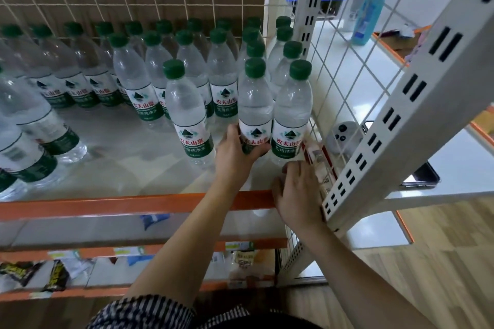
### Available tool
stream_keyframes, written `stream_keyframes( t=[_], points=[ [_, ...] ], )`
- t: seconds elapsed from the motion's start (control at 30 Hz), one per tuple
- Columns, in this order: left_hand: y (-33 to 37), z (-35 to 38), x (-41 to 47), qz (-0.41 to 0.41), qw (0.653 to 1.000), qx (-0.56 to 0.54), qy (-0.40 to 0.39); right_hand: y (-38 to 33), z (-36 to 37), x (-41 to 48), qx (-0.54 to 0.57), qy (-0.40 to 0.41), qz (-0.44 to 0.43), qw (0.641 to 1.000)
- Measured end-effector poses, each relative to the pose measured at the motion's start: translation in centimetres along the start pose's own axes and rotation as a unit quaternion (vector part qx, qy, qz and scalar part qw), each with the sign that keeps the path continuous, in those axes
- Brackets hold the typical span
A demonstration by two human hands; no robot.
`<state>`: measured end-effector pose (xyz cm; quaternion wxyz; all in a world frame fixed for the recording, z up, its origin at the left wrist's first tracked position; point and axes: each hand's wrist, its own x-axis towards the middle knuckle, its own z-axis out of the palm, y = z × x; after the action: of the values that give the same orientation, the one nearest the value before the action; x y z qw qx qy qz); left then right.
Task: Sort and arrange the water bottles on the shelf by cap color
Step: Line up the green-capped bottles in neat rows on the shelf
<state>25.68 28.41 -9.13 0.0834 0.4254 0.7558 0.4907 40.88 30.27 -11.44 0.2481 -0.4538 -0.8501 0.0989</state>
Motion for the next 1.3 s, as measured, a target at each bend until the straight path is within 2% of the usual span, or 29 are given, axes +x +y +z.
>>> stream_keyframes(
  t=[0.1, 0.27, 0.43, 0.53, 0.77, 1.1, 1.2, 1.3],
  points=[
    [-0.1, 0.2, -0.2, 0.025, 1.0, -0.008, 0.009, -0.1, -0.2, 0.0, -0.002, -0.011, 0.001, 1.0],
    [-0.3, 0.0, -0.2, 0.022, 1.0, -0.008, -0.005, -0.2, -0.4, 0.0, 0.017, -0.015, -0.002, 1.0],
    [0.0, -1.4, -0.9, 0.047, 0.997, 0.048, -0.024, -0.6, -0.8, 0.2, 0.111, 0.009, -0.02, 0.994],
    [0.0, -4.1, -1.9, 0.059, 0.993, 0.1, 0.0, -2.4, -1.3, 0.6, 0.16, 0.042, -0.063, 0.984],
    [0.1, -13.7, -2.8, 0.1, 0.976, 0.155, 0.114, -11.9, -1.8, 3.0, 0.292, 0.052, -0.212, 0.931],
    [-4.3, -30.7, -0.9, 0.107, 0.923, 0.27, 0.251, -27.7, 0.8, 7.9, 0.319, -0.006, -0.337, 0.886],
    [-5.9, -36.4, 1.3, 0.133, 0.912, 0.302, 0.244, -32.7, 2.0, 9.9, 0.306, -0.032, -0.353, 0.884],
    [-7.6, -41.7, 4.3, 0.152, 0.914, 0.318, 0.201, -37.4, 3.1, 12.2, 0.277, -0.058, -0.361, 0.888]
  ],
)
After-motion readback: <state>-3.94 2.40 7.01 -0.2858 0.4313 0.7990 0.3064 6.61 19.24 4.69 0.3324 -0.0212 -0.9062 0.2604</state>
